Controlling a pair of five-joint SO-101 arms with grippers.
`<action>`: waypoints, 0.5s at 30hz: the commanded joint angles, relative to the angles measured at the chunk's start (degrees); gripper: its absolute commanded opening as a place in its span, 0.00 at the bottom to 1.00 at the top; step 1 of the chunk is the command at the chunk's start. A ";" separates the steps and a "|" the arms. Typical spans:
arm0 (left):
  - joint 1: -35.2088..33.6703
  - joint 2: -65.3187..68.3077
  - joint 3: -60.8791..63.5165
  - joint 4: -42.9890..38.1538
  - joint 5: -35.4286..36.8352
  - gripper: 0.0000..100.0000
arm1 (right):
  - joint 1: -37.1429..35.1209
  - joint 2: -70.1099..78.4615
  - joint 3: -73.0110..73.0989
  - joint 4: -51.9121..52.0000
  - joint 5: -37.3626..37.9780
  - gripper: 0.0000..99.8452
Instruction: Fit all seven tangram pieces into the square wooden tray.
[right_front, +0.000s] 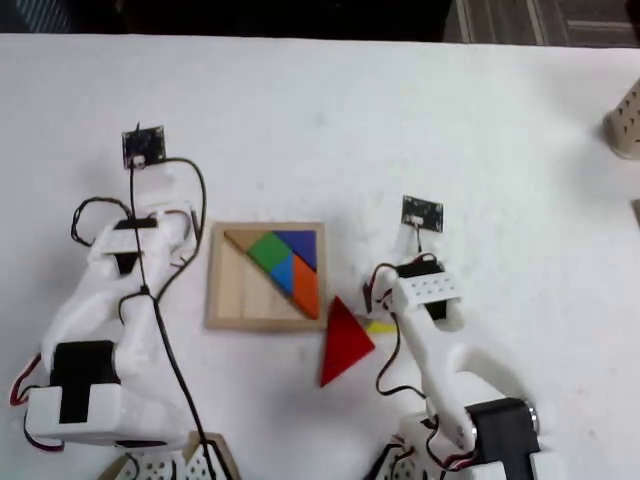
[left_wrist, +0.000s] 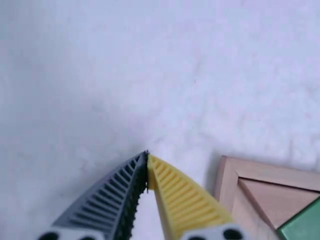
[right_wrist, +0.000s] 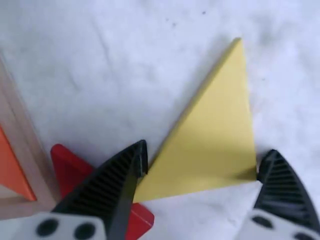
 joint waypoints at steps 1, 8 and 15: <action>-0.57 -0.22 -3.08 0.18 0.26 0.02 | 1.19 0.31 -0.97 -0.48 -0.26 0.34; -0.57 -0.22 -3.08 0.18 0.26 0.02 | 5.14 0.57 -3.08 1.19 3.52 0.24; -0.57 -0.22 -3.08 0.18 0.26 0.02 | 7.43 7.87 -9.23 4.44 4.66 0.20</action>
